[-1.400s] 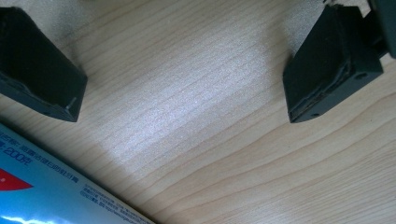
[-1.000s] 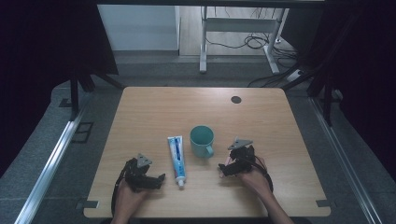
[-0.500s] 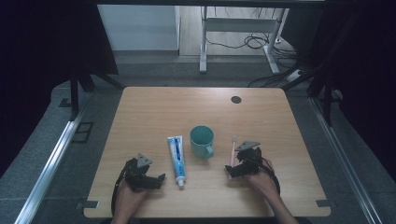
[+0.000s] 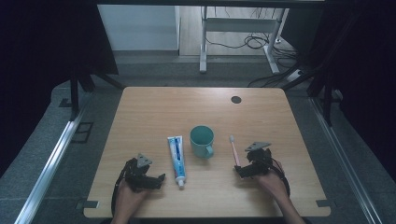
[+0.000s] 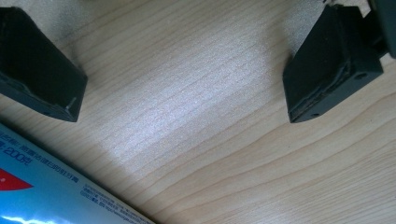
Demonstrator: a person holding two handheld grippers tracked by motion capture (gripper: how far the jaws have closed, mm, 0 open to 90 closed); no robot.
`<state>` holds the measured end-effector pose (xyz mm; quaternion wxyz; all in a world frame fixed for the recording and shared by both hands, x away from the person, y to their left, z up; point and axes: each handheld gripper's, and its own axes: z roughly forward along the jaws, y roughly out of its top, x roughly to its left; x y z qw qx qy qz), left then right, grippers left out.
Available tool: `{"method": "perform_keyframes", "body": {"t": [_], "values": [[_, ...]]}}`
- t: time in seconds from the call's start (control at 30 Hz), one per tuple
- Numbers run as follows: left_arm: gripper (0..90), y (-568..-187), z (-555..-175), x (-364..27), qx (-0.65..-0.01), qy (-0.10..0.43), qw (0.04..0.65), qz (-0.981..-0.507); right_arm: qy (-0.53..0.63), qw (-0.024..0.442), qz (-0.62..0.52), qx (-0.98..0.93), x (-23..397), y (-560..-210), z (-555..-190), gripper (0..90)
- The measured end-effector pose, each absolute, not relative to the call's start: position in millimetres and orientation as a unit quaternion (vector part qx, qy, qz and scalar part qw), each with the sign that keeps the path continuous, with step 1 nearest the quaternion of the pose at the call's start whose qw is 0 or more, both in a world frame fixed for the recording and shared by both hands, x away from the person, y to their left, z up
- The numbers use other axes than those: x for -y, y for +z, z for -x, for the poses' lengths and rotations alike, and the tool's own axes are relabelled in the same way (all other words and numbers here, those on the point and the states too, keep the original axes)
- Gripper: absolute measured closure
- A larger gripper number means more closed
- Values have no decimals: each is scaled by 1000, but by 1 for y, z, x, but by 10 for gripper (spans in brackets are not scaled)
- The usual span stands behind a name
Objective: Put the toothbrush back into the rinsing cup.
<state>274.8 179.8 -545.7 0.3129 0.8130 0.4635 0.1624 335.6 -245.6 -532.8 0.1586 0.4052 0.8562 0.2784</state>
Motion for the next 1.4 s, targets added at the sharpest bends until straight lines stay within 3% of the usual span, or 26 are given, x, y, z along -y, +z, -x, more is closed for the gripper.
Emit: {"method": "perform_keyframes", "body": {"t": [0.5,0.87,1.07,1.3,1.4], "values": [[0,-546,-275,-179,-465,163,315,-811,266,154,-420,-854,262,-530,-336,0],[0,-546,-275,-179,-466,163,316,-810,228,92,-439,-864,257,-519,-351,18],[0,-546,-275,-179,-466,162,315,-811,205,65,-434,-875,251,-512,-359,143],[0,-546,-275,-179,-466,162,315,-811,181,47,-424,-886,240,-503,-370,350],[0,-546,-275,-179,-466,162,315,-811,160,44,-421,-892,234,-501,-374,385]]}}
